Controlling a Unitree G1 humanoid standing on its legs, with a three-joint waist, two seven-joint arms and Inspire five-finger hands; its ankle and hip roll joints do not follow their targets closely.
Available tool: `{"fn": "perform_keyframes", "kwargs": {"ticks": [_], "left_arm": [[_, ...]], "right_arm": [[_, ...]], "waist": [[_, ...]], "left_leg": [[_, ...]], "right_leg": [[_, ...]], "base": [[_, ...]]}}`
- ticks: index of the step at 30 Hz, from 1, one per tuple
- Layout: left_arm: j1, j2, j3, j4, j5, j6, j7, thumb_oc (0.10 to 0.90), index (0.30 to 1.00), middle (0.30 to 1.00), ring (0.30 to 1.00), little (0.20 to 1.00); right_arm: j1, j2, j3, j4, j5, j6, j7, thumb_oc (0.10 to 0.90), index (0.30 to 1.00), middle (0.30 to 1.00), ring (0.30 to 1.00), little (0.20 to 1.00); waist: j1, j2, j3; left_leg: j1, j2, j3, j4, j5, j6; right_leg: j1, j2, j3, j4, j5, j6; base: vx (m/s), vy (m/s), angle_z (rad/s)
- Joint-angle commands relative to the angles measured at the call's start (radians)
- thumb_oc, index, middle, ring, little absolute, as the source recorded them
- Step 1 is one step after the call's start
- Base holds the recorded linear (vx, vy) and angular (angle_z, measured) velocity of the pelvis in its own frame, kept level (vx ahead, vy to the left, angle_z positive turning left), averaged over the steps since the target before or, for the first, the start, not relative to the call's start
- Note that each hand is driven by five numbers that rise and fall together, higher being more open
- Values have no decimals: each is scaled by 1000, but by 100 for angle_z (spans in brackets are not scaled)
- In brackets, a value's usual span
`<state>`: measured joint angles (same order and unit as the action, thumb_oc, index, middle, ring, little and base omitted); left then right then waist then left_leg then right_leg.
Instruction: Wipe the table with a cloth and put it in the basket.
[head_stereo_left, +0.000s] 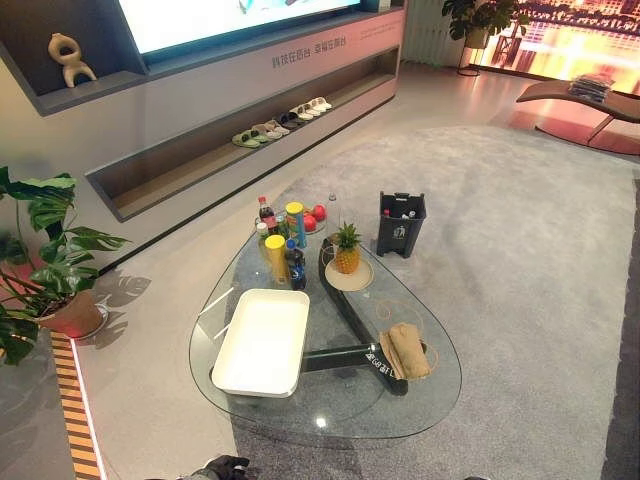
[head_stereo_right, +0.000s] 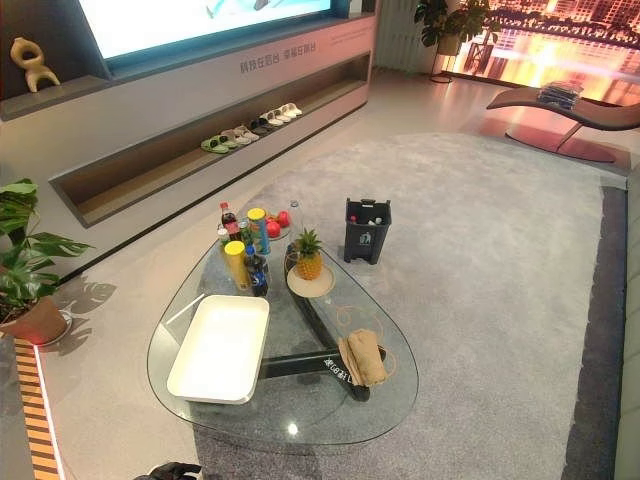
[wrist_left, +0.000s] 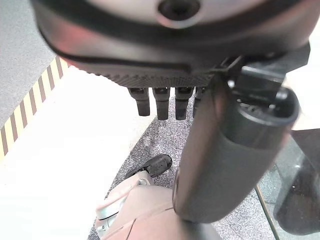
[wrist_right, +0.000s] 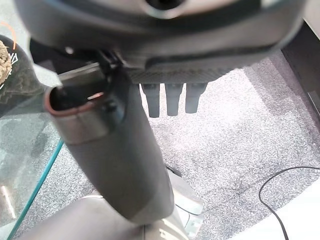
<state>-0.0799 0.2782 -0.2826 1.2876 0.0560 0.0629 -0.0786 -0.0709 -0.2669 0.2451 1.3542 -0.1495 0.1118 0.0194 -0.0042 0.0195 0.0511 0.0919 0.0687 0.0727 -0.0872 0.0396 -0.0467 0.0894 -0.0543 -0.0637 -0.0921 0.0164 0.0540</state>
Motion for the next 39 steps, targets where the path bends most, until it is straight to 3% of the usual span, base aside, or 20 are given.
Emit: {"fn": "perform_keyframes", "kwargs": {"ticks": [1,23,29,31,39], "left_arm": [[-61,-24,-14,78,40,-11,2,800,900,900,900,900],[-53,-9,26,64,-31,-14,28,800,900,900,900,900],[-81,-19,10,35,-130,-19,25,800,900,900,900,900],[-114,-23,18,27,-199,-31,31,800,900,900,900,900],[-179,1,50,-4,-361,-90,20,800,900,900,900,900]], "right_arm": [[-77,10,27,53,0,5,0,800,900,900,900,900],[-69,-9,27,49,-3,9,18,800,900,900,900,900],[-110,-26,42,29,32,20,6,800,900,900,900,900],[-151,-34,42,26,51,35,-6,800,900,900,900,900],[-204,-79,24,5,139,29,-40,800,900,900,900,900]], "waist": [[-5,-27,27],[-4,-18,49],[-7,7,119],[-11,19,176],[-5,38,308]], "left_leg": [[-4,-24,-15,0,-36,12],[-21,-26,-21,0,-25,6],[-100,-34,-30,0,1,10],[-151,-42,-41,0,18,18],[-266,-61,-74,4,76,23]], "right_leg": [[16,-37,-55,5,23,36],[1,-37,-55,5,30,35],[-85,-43,-46,6,55,30],[-149,-41,-30,21,66,24],[-296,-31,-17,127,52,10]], "base": [[0,0,0],[9,0,0],[-84,27,-3],[-171,44,-11],[-110,22,-1]]}}
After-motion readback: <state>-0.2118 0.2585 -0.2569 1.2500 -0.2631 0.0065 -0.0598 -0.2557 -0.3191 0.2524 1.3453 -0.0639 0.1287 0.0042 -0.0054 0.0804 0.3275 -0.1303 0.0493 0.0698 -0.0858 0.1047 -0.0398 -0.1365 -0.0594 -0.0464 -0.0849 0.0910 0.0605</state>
